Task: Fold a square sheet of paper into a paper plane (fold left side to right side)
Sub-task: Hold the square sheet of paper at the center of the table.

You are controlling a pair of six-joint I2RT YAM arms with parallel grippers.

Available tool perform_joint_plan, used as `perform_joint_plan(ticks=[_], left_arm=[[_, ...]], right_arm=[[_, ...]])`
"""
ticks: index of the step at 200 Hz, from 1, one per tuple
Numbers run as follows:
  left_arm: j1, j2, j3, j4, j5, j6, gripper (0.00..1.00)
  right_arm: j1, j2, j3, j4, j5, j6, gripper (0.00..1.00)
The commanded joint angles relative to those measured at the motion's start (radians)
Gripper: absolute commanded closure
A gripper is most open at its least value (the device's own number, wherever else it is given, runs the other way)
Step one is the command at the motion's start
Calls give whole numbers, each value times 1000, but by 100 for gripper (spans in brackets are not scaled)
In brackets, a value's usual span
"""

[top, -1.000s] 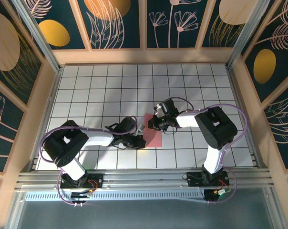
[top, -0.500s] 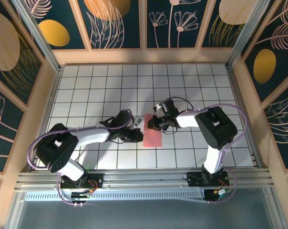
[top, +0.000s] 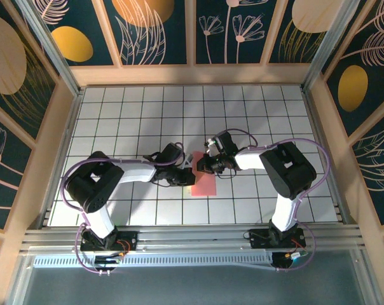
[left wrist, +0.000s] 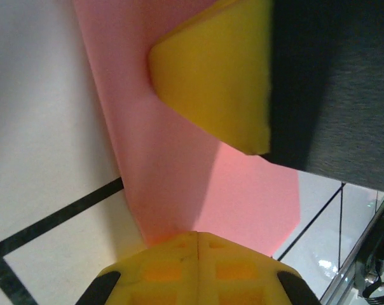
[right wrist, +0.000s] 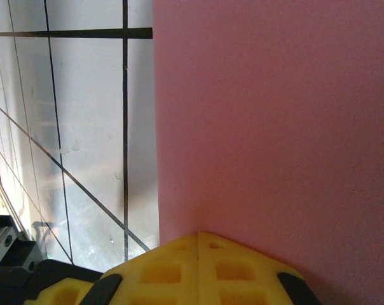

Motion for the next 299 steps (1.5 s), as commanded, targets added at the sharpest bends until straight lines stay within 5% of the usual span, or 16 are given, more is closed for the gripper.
perform_joint_plan(ticks=[1, 113, 168, 245, 299], left_arm=[[-1, 16, 20, 29, 29, 16, 100], [-5, 49, -22, 16, -6, -13, 100], [-17, 42, -31, 30, -16, -46, 100], [-43, 29, -19, 49, -35, -87, 100], [-45, 32, -11, 44, -39, -89, 100]], right_arm=[[13, 47, 5, -70, 61, -28, 100], [13, 9, 62, -118, 75, -30, 100], [-3, -113, 108, -181, 115, -35, 90], [54, -406, -156, -207, 109, 91, 100], [124, -345, -231, -70, 90, 162, 100]])
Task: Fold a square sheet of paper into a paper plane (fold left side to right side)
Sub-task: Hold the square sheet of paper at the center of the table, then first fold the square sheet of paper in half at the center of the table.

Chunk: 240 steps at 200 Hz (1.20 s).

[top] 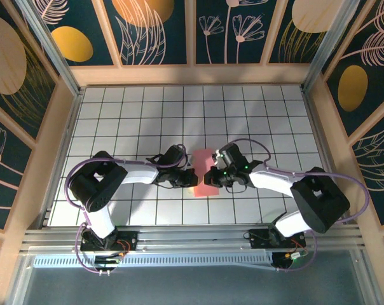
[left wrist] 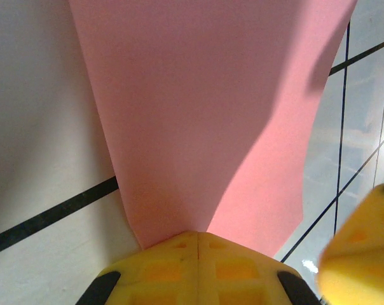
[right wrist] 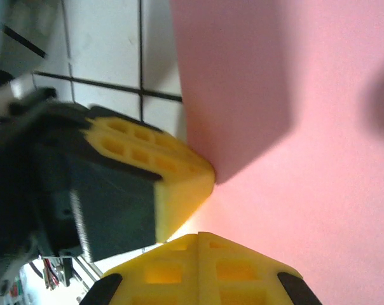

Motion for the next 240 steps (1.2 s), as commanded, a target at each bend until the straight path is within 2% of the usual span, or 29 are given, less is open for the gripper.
perform_joint_plan(ticks=[1, 43, 113, 169, 240], left_arm=[[-9, 12, -3, -16, -23, -13, 100], [-8, 12, -3, -2, -10, -20, 100], [-1, 0, 34, 47, 25, -49, 100], [50, -6, 63, 57, 61, -31, 100], [65, 44, 70, 99, 57, -5, 100]], right_arm=[[23, 36, -8, 85, -5, 47, 100], [36, 93, -7, 114, -7, 46, 100], [40, 145, -25, 55, 23, 26, 100], [40, 157, -33, 2, 61, 2, 100], [40, 156, -45, 6, 62, 6, 100]])
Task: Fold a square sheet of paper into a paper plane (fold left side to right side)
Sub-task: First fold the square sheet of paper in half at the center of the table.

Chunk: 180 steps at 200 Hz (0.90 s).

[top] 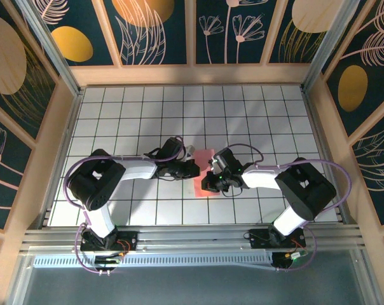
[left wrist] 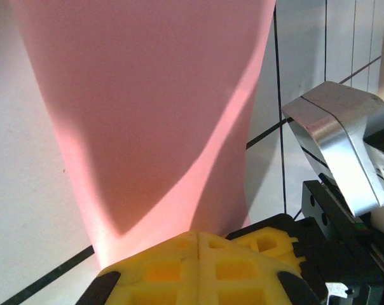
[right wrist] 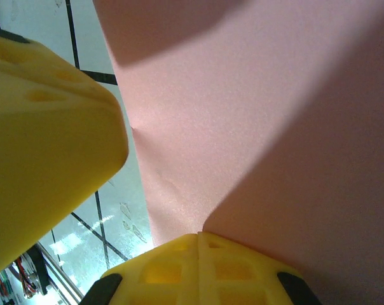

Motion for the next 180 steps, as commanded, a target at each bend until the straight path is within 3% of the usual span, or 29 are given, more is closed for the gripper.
perform_joint_plan(ticks=[1, 180], left_arm=[[10, 35, 21, 26, 12, 24, 100], [34, 125, 66, -8, -82, 57, 100]], right_arm=[[10, 26, -36, -73, 55, -13, 100], [7, 31, -26, -145, 86, -52, 100]])
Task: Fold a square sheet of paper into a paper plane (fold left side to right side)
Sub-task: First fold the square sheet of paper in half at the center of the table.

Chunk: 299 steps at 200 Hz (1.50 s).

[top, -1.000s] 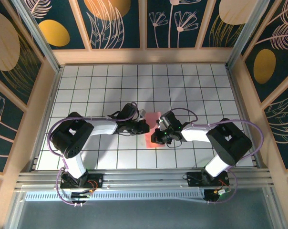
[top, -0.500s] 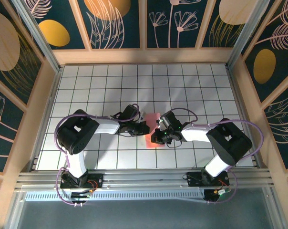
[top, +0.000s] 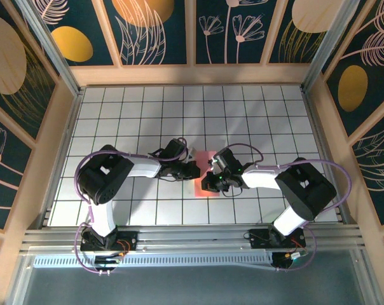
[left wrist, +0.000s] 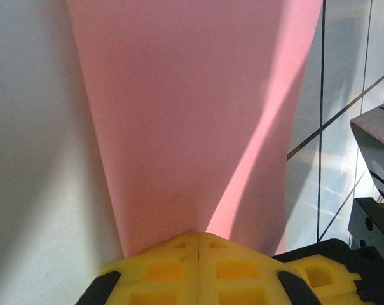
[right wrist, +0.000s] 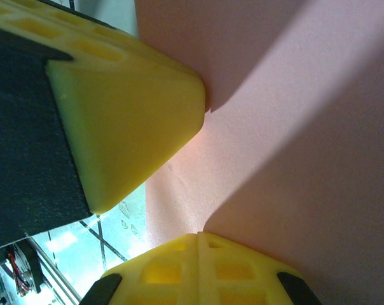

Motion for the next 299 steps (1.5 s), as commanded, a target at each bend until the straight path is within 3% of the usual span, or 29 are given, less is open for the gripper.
perform_joint_plan(ticks=[1, 166, 232, 299], left_arm=[[30, 38, 33, -11, -73, 33, 100], [147, 179, 260, -77, -110, 110, 100], [156, 204, 317, -97, -116, 127, 100], [156, 46, 193, -22, -89, 124, 100]], right_arm=[[7, 31, -26, -140, 81, -25, 100], [-12, -9, -58, -143, 84, -25, 100], [-16, -12, -64, -137, 81, -26, 100], [-19, -16, -58, -123, 79, -24, 100]])
